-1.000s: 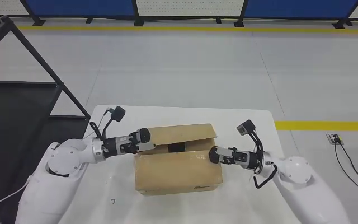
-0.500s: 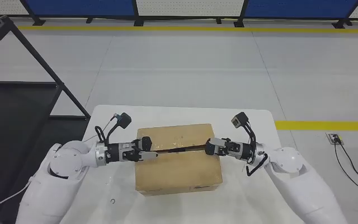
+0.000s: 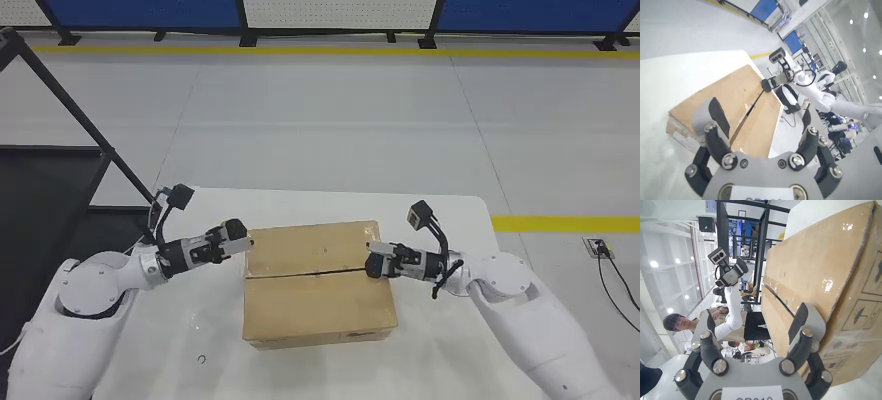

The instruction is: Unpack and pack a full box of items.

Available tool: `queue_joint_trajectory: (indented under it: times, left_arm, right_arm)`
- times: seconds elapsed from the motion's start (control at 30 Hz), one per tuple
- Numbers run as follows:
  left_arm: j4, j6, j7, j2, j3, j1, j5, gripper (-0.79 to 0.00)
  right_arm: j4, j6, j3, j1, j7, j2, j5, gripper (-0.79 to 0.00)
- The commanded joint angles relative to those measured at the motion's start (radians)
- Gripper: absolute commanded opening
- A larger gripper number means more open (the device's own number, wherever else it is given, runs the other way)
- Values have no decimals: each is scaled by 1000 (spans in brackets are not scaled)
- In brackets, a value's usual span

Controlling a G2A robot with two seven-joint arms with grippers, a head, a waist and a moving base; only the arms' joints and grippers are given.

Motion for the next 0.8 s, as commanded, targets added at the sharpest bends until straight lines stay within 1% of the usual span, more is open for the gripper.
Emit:
queue_joint_trajectory:
  times: [0.0, 0.07, 0.13, 0.17, 0.57, 0.67, 0.77]
  left_arm:
    - [-7, 10, 35, 6, -37, 26, 0, 0]
    - [-15, 32, 66, 11, -67, 53, 2, 0]
    - [-31, 74, 104, 14, -93, 84, -2, 0]
    - [-36, 78, 106, 15, -97, 89, -3, 0]
    - [-37, 80, 111, 15, -98, 91, 0, 0]
    - [-71, 83, 169, 17, -113, 126, 42, 0]
    - [-116, 94, 235, 19, -146, 191, 59, 0]
  right_arm:
    - [10, -6, -3, 3, 11, -3, -1, 0]
    - [18, -16, -2, 3, 21, -5, 2, 0]
    - [20, -20, -1, 3, 22, -6, 0, 0]
    - [20, -20, -1, 3, 22, -6, 0, 0]
    - [20, -20, -1, 3, 22, -6, 0, 0]
    - [20, -20, -1, 3, 22, -6, 0, 0]
    - [20, -20, -1, 3, 22, -6, 0, 0]
